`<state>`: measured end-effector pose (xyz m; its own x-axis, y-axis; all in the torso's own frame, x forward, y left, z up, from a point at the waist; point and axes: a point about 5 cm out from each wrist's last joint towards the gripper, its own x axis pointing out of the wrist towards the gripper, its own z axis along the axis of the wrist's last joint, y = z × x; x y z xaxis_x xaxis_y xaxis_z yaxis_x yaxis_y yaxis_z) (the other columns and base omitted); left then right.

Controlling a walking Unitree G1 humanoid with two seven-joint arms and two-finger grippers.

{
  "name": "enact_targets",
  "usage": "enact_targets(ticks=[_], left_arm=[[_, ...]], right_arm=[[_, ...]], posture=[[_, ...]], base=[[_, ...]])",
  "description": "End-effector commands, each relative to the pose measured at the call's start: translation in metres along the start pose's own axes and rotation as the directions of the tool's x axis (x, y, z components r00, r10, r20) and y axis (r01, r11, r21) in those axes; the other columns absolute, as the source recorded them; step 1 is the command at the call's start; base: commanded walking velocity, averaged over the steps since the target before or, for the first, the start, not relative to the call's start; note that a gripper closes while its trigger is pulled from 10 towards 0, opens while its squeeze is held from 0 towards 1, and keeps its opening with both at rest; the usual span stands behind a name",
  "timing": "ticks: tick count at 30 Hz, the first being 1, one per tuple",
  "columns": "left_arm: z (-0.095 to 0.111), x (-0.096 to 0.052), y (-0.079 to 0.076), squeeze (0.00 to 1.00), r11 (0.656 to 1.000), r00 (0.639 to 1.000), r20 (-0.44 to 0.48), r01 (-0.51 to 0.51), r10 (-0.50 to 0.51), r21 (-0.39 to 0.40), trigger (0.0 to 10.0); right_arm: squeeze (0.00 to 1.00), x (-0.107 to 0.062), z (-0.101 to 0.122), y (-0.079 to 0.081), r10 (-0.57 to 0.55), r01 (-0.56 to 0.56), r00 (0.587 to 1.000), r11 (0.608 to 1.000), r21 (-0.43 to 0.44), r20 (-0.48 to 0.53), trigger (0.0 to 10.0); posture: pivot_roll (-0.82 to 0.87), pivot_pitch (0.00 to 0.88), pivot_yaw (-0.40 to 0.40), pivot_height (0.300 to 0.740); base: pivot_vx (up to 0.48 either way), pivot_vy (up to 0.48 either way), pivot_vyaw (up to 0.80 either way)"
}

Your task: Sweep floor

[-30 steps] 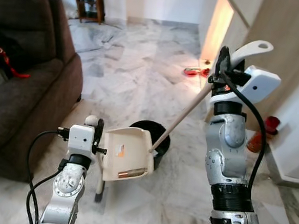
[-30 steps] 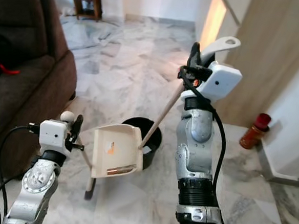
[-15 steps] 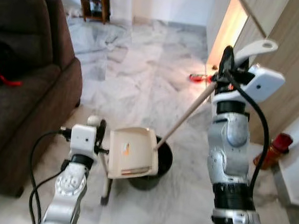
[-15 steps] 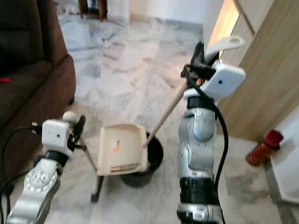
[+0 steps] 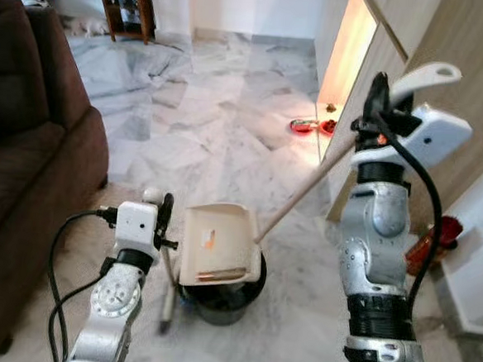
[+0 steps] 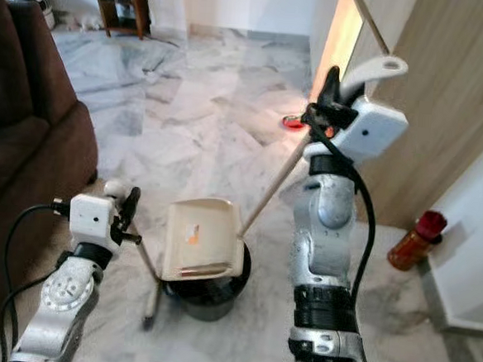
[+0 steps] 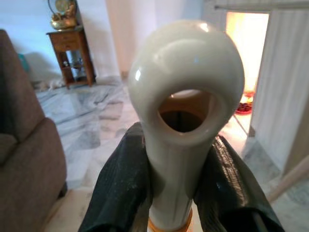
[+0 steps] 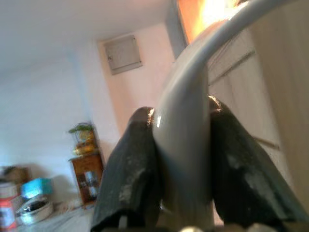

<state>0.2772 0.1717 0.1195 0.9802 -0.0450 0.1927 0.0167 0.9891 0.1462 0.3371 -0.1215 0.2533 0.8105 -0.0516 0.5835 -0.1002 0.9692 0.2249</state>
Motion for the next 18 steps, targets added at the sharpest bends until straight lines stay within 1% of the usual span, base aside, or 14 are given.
enact_targets(ticks=[1, 12, 15, 18], left_arm=[[0.0144, 0.004, -0.0025, 0.0, 1.0, 0.997, 0.079, 0.004, -0.004, -0.005, 10.0], [0.0135, 0.0029, -0.0032, 0.0, 1.0, 0.997, 0.073, 0.013, -0.013, -0.002, 10.0], [0.0136, 0.003, -0.0031, 0.0, 1.0, 0.997, 0.073, 0.013, -0.013, -0.002, 10.0], [0.0138, 0.003, -0.0035, 0.0, 1.0, 0.997, 0.073, 0.015, -0.015, -0.002, 10.0]], right_arm=[[0.0, 0.0055, 0.0153, 0.001, -0.015, 0.011, 0.997, 0.999, 0.05, 0.078, 10.0], [0.0, 0.0042, 0.0162, 0.0041, -0.005, 0.002, 0.996, 0.999, 0.045, 0.085, 10.0], [0.0, 0.0039, 0.0187, 0.0059, -0.006, 0.001, 0.995, 0.999, 0.05, 0.102, 10.0], [0.0, 0.0032, 0.0223, 0.0087, 0.014, -0.017, 0.991, 1.0, 0.024, 0.13, 10.0]], posture=[[0.16, 0.046, 0.007, 0.74], [0.15, 0.049, 0.009, 0.74], [0.15, 0.05, 0.01, 0.74], [0.15, 0.05, 0.01, 0.74]], base=[[0.0, 0.0, 0.0], [0.0, 0.0, 0.0], [0.0, 0.0, 0.0], [0.0, 0.0, 0.0]])
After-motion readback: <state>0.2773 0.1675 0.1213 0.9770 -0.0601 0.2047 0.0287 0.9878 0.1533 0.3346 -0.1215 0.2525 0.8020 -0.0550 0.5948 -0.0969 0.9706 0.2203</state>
